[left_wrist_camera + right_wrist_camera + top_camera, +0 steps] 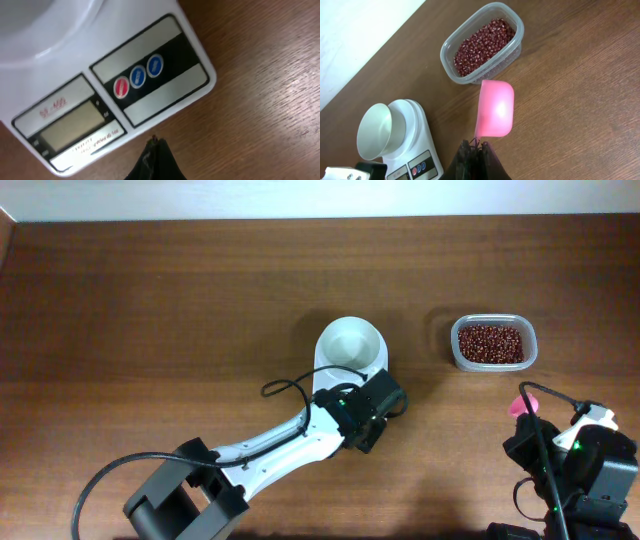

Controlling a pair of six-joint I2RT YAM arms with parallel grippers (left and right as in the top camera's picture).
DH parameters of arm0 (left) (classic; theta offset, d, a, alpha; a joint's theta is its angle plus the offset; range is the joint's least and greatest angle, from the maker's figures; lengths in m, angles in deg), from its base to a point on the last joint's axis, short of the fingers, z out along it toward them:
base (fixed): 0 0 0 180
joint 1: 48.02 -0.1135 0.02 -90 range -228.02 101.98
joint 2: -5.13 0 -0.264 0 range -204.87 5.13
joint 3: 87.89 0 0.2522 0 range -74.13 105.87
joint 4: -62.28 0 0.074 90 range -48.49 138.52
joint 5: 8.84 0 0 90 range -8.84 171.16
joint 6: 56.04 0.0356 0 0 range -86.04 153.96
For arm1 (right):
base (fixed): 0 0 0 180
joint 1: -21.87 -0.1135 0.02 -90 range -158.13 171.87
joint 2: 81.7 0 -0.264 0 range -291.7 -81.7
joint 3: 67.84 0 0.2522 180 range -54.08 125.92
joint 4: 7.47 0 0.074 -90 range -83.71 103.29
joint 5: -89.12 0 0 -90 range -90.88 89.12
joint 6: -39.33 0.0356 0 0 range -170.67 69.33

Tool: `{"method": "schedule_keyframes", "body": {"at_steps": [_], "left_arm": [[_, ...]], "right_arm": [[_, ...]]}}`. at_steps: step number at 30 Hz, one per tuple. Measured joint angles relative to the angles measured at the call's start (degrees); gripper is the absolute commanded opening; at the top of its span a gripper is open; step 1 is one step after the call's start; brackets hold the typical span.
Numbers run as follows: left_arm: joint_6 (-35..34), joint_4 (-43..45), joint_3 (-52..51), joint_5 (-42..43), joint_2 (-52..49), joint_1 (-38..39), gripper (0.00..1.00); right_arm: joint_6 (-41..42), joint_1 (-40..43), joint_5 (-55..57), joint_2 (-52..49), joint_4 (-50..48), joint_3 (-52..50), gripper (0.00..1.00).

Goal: Scoop and weigh 50g on scale

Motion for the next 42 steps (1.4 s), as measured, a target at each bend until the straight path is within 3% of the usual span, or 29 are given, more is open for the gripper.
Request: {"method": "schedule_keyframes", "body": {"at_steps": [13, 42], "left_arm": [[0.35, 6.05, -0.11, -6.34, -1.53, -0.13, 0.0], [0.63, 9.68, -0.81, -6.38, -4.33, -2.1, 0.0]], "right_arm": [[0.0, 0.0, 0.02, 0.0, -0.13, 0.0, 0.04], [0.02, 0.0, 0.0, 0.0, -0.13, 0.0, 0.04]]}}
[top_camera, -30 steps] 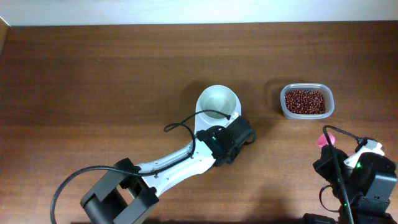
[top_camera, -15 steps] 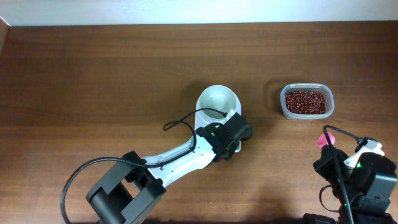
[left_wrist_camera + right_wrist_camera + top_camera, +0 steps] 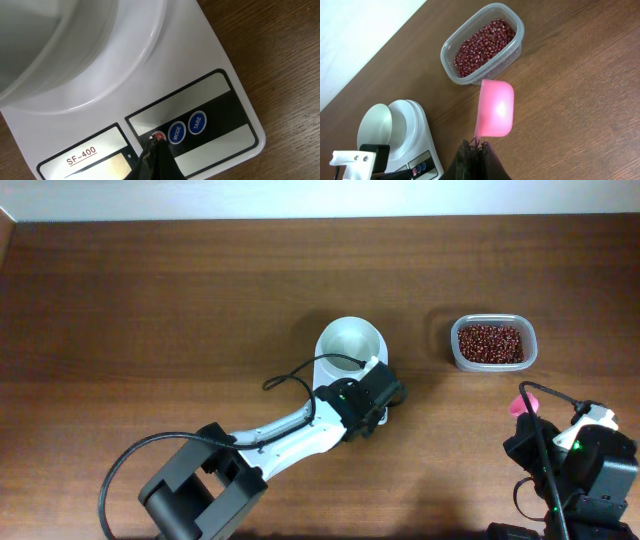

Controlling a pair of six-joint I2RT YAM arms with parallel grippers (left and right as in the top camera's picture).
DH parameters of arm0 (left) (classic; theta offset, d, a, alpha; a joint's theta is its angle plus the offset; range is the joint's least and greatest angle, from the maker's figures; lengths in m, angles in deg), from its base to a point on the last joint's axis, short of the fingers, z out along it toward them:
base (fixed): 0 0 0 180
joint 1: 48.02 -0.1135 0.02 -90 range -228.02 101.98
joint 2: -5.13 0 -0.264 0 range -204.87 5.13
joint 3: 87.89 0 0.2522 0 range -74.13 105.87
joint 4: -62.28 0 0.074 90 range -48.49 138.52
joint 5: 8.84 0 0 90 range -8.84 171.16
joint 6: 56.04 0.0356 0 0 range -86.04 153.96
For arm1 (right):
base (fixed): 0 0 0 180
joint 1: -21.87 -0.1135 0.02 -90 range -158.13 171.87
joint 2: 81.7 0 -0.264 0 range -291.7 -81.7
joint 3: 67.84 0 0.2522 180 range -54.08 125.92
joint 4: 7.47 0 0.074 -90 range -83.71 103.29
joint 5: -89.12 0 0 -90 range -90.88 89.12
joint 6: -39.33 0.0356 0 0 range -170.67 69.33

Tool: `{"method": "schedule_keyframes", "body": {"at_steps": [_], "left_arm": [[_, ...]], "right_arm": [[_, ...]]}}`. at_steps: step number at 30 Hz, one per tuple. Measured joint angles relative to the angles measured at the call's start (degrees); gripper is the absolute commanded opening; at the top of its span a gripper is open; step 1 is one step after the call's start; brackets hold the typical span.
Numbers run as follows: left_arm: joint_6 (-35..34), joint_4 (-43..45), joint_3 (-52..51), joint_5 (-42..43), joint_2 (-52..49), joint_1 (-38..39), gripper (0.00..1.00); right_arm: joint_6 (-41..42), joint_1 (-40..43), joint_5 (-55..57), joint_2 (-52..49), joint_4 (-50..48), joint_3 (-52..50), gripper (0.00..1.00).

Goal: Scoop and weigh 50g on scale

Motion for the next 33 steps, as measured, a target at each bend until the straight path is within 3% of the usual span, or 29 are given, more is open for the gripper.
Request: {"method": "schedule_keyframes", "body": {"at_steps": [3, 6, 13, 18, 21, 22, 25, 28, 33], "left_arm": [[0.0, 0.0, 0.0, 0.0, 0.0, 0.0, 0.0], [0.0, 0.02, 0.0, 0.0, 0.0, 0.0, 0.02], [0.22, -0.15, -0.04, -0.24, 0.0, 0.0, 0.04], [0.66, -0.5, -0.11, -0.39, -0.07, 0.0, 0.33], [0.81, -0.63, -0.11, -0.35, -0.07, 0.0, 0.36], [0.9, -0.66, -0.11, -0.37, -0.07, 0.0, 0.3], [1.05, -0.66, -0.11, -0.39, -0.07, 0.0, 0.24], [0.85, -0.68, -0.11, -0.37, -0.07, 0.0, 0.01], [1.11, -0.68, -0.11, -0.37, -0.07, 0.0, 0.0]], "right_arm": [[-0.44, 0.0, -0.26, 0.0, -0.26, 0.0, 0.04], [-6.05, 0.0, -2.14, -1.25, -3.63, 0.0, 0.04], [-18.03, 0.0, -4.26, -20.37, -5.29, 5.14, 0.04], [-19.96, 0.0, -5.22, -35.8, -4.24, 15.13, 0.04], [-20.17, 0.02, -5.07, -39.5, -7.3, 17.27, 0.04], [-20.17, 0.02, -5.03, -40.37, -8.61, 17.59, 0.04], [-20.2, 0.02, -5.01, -41.86, -11.8, 17.68, 0.04], [-20.22, 0.02, -4.81, -43.06, -13.35, 17.73, 0.04], [-24.04, 0.02, -4.48, -46.73, -13.57, 17.81, 0.04]]}}
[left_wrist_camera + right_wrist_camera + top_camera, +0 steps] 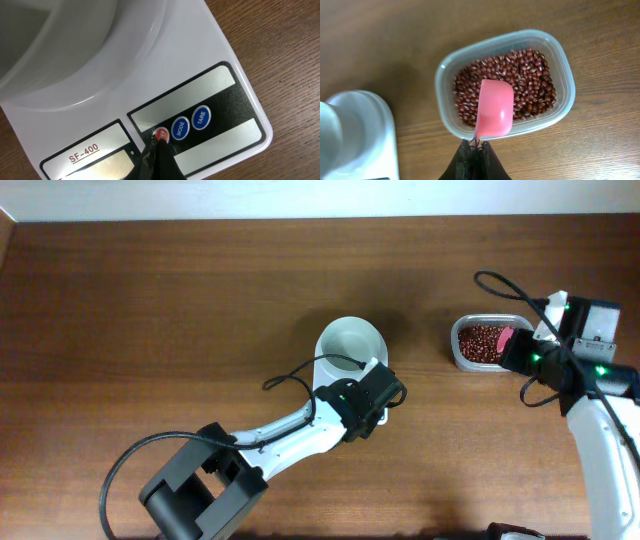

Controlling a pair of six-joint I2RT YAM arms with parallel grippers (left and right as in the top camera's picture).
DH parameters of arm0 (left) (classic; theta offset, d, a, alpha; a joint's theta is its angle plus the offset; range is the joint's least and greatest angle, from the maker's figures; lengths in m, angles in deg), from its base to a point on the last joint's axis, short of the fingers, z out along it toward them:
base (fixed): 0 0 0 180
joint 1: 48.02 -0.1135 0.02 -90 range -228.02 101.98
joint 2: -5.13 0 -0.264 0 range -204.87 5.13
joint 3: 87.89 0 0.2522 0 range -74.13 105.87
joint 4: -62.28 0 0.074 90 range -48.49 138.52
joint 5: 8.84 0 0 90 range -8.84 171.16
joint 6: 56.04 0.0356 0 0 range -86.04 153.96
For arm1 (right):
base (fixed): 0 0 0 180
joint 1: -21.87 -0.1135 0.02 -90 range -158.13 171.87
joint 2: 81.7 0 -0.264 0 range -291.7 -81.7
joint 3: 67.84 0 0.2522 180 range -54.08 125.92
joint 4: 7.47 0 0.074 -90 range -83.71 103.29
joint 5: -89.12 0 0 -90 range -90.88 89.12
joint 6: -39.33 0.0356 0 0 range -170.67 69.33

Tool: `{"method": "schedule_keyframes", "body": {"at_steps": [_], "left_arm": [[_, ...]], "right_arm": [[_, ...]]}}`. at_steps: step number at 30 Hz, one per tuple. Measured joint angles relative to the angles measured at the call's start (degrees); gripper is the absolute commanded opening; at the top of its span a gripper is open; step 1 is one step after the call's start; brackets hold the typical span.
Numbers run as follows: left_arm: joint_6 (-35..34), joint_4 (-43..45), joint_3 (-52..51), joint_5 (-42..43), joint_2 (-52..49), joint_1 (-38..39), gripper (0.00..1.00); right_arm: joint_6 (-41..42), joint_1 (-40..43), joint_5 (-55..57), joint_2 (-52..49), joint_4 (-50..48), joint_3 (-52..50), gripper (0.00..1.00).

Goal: Scoop and weigh 50g on scale

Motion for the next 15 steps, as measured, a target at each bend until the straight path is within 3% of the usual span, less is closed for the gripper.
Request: {"method": "schedule_keyframes", "body": {"at_steps": [5, 15], "left_arm": [[0.02, -0.17, 0.0, 0.0, 0.0, 0.0, 0.0], [0.02, -0.17, -0.02, -0.02, 0.0, 0.0, 0.0]], "right_arm": [[-4.57, 0.0, 6.47, -7.48, -1.11, 0.07, 0.04], [-7.98, 0.0, 9.68, -11.52, -5.01, 0.09, 0.04]]}}
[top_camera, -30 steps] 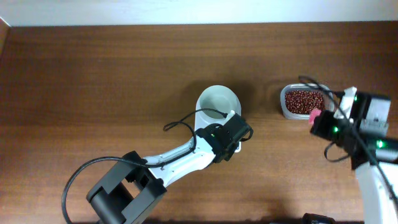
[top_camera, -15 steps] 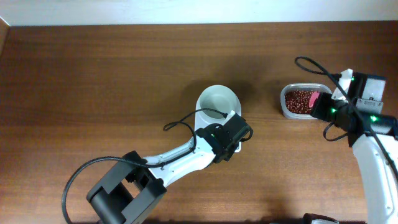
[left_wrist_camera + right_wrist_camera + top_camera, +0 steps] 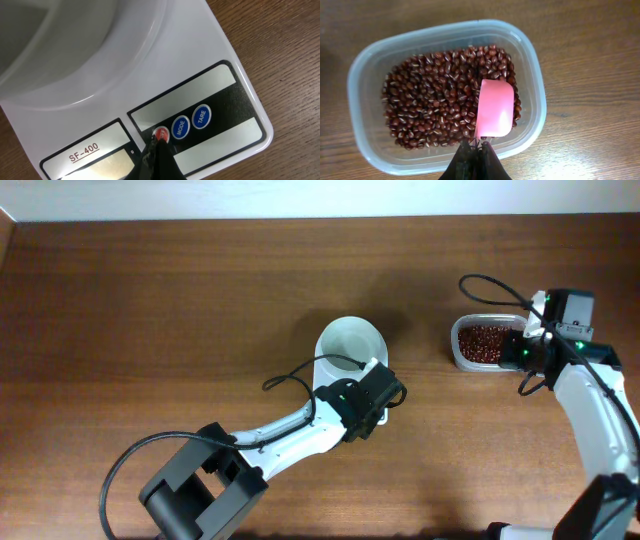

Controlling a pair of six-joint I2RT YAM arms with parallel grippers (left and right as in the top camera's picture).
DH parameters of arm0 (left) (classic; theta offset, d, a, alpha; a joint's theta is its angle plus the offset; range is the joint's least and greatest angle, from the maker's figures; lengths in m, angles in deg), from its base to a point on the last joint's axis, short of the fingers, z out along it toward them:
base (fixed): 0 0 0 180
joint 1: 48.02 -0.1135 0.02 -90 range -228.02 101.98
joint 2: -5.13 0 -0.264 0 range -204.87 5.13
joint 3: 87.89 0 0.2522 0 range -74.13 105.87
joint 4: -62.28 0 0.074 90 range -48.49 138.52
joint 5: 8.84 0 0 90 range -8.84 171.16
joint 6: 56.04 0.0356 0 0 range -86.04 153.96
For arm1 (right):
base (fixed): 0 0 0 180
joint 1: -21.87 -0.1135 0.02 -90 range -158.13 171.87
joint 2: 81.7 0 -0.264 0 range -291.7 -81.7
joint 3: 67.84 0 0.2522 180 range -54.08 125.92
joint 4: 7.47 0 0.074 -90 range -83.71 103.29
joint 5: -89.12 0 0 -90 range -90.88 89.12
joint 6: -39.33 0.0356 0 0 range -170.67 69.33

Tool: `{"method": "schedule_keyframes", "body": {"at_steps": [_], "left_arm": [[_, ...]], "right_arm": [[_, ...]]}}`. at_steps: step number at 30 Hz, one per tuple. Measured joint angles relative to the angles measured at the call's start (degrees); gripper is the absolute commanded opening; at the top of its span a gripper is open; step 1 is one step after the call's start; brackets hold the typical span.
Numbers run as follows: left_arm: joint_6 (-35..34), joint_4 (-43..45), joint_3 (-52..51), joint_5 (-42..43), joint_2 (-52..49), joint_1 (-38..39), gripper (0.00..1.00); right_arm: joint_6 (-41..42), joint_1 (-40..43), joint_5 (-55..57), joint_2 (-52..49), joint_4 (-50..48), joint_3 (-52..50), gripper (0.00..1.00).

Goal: Scoop and weigh 50g on scale

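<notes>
A white SF-400 scale (image 3: 210, 85) carries a white bowl (image 3: 350, 342) on its platform. My left gripper (image 3: 156, 142) is shut, its tip touching the red button (image 3: 161, 133) beside the blue MODE and TARE buttons. A clear tub of red beans (image 3: 440, 102) stands at the right of the table (image 3: 150, 300). My right gripper (image 3: 476, 145) is shut on the handle of a pink scoop (image 3: 495, 107), whose bowl lies over the beans inside the tub, hollow side hidden. In the overhead view the right arm covers the tub's right edge (image 3: 487, 342).
A black cable (image 3: 300, 385) loops from the left arm beside the scale. Another cable (image 3: 485, 285) arches above the tub. The white wall edge (image 3: 320, 200) runs along the table's far side.
My right gripper has moved further over the tub and lower, so the pink scoop now sits among the beans rather than above the near rim. The left gripper stays on the red button.
My left gripper hung shut just off the scale's front edge, then its tip rested on the red button and stayed there. My right gripper held the pink scoop near the table's front right, then over the bean tub's rim, and now down inside it.
</notes>
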Motion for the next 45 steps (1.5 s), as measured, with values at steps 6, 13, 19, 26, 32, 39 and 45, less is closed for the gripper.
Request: {"method": "schedule_keyframes", "body": {"at_steps": [6, 13, 19, 26, 32, 39, 45], "left_arm": [[0.0, -0.24, 0.02, 0.02, 0.0, 0.0, 0.0], [-0.02, -0.42, 0.0, 0.0, 0.0, 0.0, 0.0], [-0.02, -0.44, 0.0, 0.0, 0.0, 0.0, 0.0], [-0.02, -0.42, 0.02, 0.0, 0.0, 0.0, 0.0], [0.0, -0.59, 0.02, 0.0, 0.0, 0.0, 0.0], [-0.02, -0.66, 0.0, 0.0, 0.0, 0.0, 0.0], [-0.02, -0.66, 0.02, 0.0, 0.0, 0.0, 0.0]], "right_arm": [[-0.15, 0.13, -4.87, -2.86, -0.17, 0.04, 0.04], [3.32, 6.34, -17.75, -2.99, -0.2, 0.04, 0.04], [4.85, 15.26, -33.79, -5.22, -0.17, 0.04, 0.04], [5.07, 19.76, -45.79, -6.84, 0.0, 0.04, 0.04], [6.58, 19.89, -50.07, -7.5, 0.07, 0.04, 0.04], [8.41, 19.89, -54.03, -7.5, 0.07, 0.04, 0.04], [10.29, 19.89, -59.56, -7.5, 0.13, 0.04, 0.04]]}}
